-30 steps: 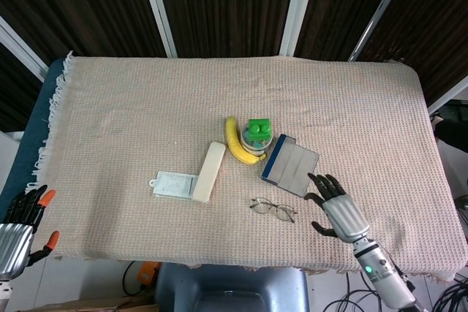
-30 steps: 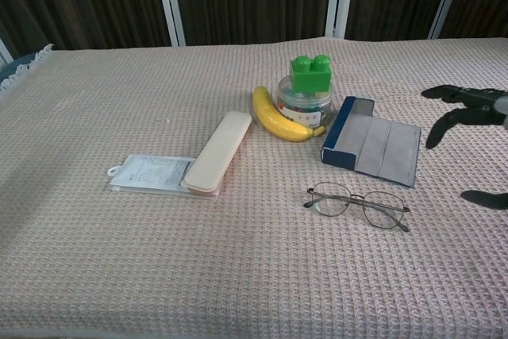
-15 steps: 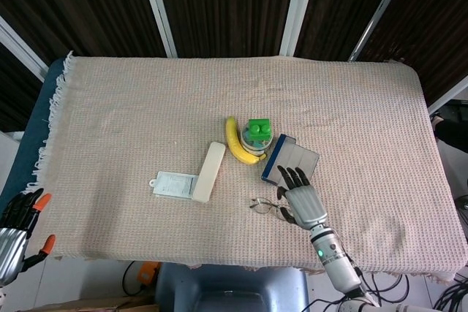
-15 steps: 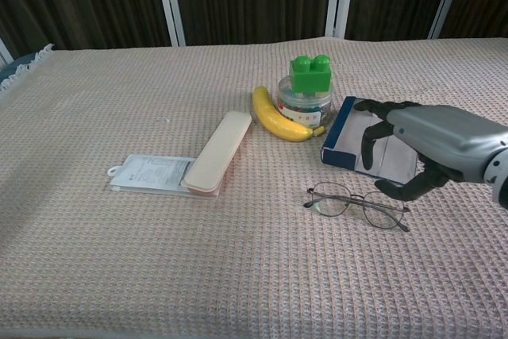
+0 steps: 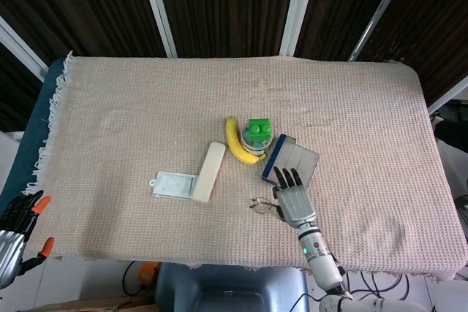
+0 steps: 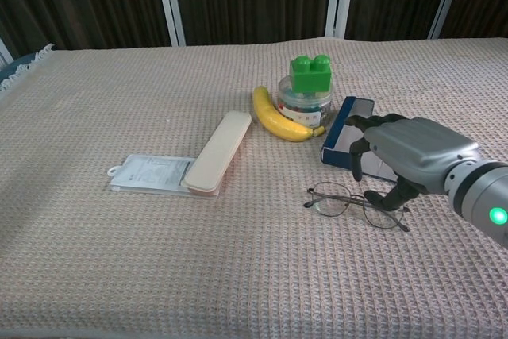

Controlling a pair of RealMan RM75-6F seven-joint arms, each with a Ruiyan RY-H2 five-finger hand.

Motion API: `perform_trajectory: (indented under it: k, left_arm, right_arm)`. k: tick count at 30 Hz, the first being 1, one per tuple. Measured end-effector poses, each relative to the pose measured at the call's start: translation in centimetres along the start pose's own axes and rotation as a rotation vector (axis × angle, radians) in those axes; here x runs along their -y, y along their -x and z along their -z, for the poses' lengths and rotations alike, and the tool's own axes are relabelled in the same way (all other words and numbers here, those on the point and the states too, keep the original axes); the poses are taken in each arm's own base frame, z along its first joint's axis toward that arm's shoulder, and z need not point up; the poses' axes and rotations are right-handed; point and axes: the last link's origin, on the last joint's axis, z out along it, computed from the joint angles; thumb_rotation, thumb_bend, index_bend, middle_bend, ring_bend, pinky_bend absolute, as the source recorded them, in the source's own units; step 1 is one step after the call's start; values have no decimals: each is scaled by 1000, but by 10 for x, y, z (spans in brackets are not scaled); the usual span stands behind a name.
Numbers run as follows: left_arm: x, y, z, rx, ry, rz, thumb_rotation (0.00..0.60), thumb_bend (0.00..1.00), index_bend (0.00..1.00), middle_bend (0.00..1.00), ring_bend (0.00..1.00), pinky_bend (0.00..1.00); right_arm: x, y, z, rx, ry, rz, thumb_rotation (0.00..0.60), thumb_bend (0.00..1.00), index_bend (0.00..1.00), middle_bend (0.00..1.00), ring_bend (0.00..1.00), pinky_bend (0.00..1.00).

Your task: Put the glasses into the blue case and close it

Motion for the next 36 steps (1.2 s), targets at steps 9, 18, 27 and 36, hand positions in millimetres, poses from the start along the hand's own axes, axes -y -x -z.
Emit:
perform_trajectory:
  k: [9, 18, 27, 36]
  left_arm:
    - [-1, 1, 1, 13, 19, 9, 600, 397, 0, 0, 0, 20]
    - [-2, 2, 0, 14, 22, 8, 600, 397, 0, 0, 0, 20]
    - [-2, 3, 0, 17, 23, 7, 600, 405, 0, 0, 0, 19]
    - [-2, 2, 0, 14, 23, 8, 600, 409, 0, 0, 0, 20]
  right_arm:
    - [10, 3, -3, 15, 6, 45, 600, 521, 598, 97, 0, 0]
    - [15, 5, -6, 32, 13, 61, 600, 522, 617, 97, 0, 0]
    - [16, 7, -8, 46, 14, 58, 600, 522, 666, 110, 0, 0]
    - [18, 8, -10, 55, 12, 42, 600, 529, 702, 117, 0, 0]
